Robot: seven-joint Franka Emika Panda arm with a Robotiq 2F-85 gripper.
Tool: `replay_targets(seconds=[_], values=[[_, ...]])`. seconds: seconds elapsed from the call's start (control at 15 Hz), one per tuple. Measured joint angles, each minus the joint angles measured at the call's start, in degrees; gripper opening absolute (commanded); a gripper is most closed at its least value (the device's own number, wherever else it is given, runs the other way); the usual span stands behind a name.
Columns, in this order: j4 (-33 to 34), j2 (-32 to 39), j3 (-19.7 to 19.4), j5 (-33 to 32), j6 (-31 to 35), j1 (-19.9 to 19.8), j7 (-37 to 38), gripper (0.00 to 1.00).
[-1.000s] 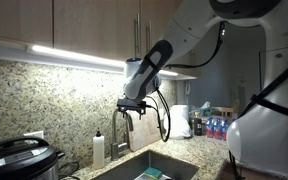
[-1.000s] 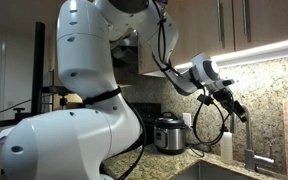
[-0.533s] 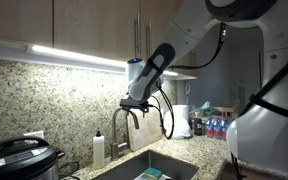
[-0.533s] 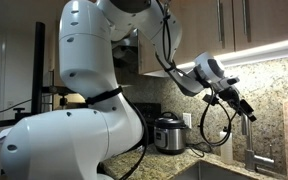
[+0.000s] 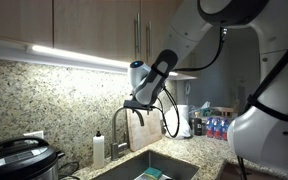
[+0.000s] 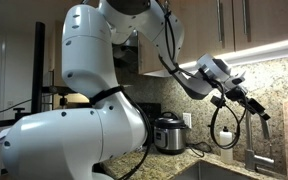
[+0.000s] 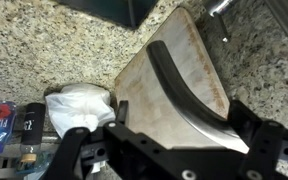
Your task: Turn the faucet to the right
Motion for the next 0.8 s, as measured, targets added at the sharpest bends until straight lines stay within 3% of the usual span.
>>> replay_targets(seconds=[0.8], values=[[5.1, -9.8, 15.3, -0.5, 1.0, -22.2, 5.9, 1.0]])
